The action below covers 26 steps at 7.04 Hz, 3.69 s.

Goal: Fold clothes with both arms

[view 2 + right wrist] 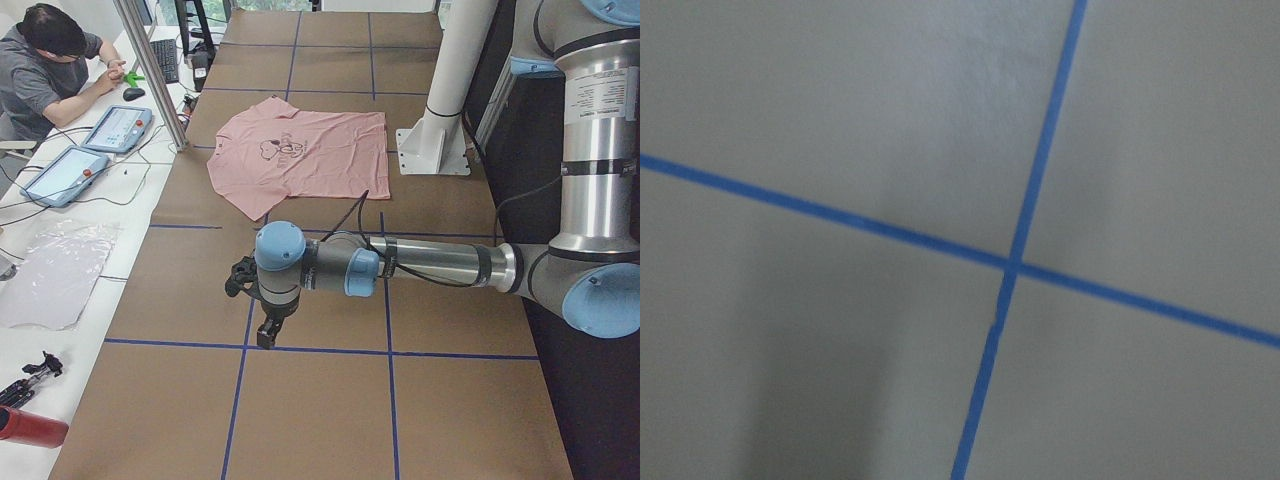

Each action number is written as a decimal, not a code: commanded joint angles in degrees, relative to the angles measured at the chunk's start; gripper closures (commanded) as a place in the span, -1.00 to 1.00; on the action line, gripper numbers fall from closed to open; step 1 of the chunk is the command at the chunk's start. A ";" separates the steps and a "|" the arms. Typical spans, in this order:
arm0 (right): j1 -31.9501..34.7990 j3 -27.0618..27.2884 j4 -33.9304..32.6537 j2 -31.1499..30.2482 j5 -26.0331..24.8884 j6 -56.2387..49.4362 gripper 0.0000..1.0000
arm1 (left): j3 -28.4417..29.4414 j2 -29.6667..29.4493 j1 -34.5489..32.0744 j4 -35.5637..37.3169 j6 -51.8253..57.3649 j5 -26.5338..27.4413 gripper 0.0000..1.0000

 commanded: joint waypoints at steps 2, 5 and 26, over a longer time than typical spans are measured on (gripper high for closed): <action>-0.49 -7.78 5.35 9.74 0.85 5.28 -1.00 | 1.78 -13.06 0.18 -5.83 -18.91 0.11 -1.00; -4.92 -8.39 13.32 11.06 3.24 14.69 -1.00 | 8.45 -18.38 1.50 -23.07 -19.95 -0.33 -1.00; -38.89 -22.37 26.44 28.91 -29.98 62.71 0.21 | 8.65 -20.86 16.80 -32.49 -31.11 1.26 -1.00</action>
